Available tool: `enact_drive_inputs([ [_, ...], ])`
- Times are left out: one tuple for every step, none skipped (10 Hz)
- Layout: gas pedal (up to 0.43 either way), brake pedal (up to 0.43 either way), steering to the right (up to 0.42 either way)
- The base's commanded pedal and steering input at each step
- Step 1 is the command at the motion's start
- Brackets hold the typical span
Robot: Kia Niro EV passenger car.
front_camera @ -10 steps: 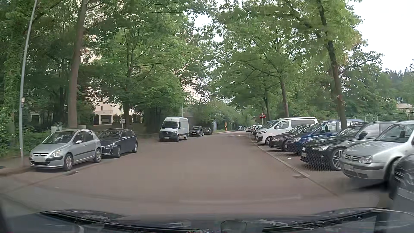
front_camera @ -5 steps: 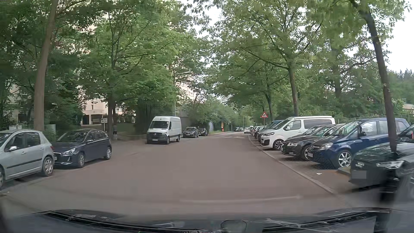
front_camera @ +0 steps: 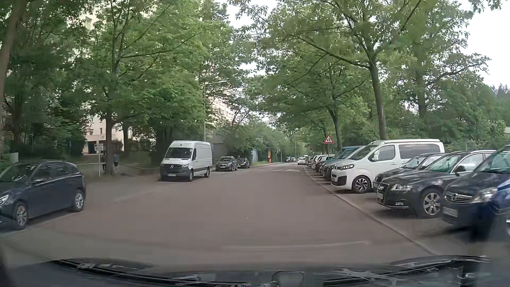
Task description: Follow the waypoints while adhering to traffic rules and regulations
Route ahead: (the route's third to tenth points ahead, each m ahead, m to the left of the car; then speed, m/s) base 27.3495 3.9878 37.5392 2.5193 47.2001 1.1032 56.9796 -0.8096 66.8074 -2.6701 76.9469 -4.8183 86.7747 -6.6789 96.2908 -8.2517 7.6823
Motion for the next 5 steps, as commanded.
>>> enact_drive_inputs([
  [0.059, 0.000, 0.018],
  [0.059, 0.000, 0.019],
  [0.059, 0.000, 0.020],
  [0.059, 0.000, 0.019],
  [0.059, 0.000, 0.019],
])
